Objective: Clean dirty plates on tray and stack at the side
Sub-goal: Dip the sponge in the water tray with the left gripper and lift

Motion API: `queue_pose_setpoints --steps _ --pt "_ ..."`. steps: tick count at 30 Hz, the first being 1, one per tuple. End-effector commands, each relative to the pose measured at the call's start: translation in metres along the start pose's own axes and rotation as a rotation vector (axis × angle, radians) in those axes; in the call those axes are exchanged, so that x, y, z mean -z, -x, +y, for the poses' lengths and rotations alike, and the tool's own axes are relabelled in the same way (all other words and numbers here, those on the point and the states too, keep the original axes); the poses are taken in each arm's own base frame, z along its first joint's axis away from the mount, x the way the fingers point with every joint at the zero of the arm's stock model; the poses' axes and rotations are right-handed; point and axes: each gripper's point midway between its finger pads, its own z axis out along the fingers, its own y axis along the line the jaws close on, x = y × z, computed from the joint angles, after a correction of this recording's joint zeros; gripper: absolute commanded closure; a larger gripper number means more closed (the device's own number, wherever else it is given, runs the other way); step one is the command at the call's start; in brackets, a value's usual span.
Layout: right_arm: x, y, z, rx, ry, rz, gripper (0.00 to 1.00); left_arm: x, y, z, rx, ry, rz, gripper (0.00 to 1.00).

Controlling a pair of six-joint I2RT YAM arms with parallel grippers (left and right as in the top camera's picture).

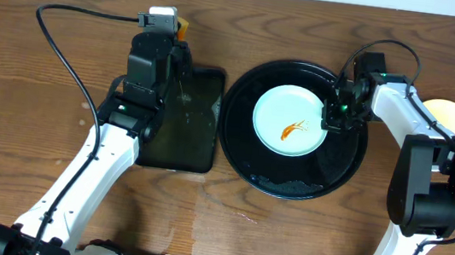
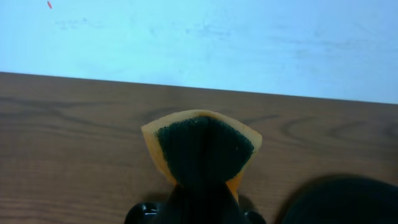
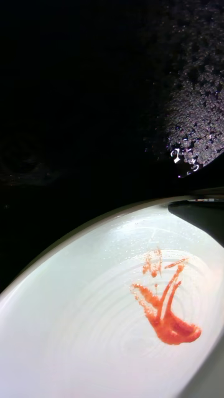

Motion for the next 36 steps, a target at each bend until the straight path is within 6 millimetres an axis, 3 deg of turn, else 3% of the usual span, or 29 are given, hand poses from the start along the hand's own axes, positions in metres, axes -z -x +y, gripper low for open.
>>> queue_pose_setpoints --steps 1,7,10,16,20,32,36 --pt "-0.008 -0.01 -0.003 0.029 -0.036 0.035 0.99 0.005 -0.003 0.005 -0.006 0.024 0.013 0.93" --pt "-0.008 -0.009 -0.003 0.029 -0.036 0.034 0.99 0.001 -0.065 0.014 0.046 0.071 0.247 0.92" --pt "-0.008 -0.01 -0.003 0.029 -0.036 0.035 0.99 0.001 -0.097 0.005 0.081 0.02 0.375 0.93" --pt "-0.008 -0.01 -0.003 0.029 -0.036 0.035 0.99 -0.007 -0.139 0.001 0.154 0.021 0.518 0.93" --pt "-0.008 -0.01 -0.003 0.028 -0.036 0.036 0.99 -0.009 -0.149 -0.006 0.163 -0.016 0.557 0.93" --pt "-0.009 -0.014 0.001 0.069 -0.036 0.053 0.99 -0.007 -0.153 -0.015 0.225 -0.05 0.584 0.93" --pt "-0.014 -0.02 0.017 0.115 -0.036 0.07 0.99 -0.005 -0.147 -0.038 0.276 -0.174 0.59 0.93"
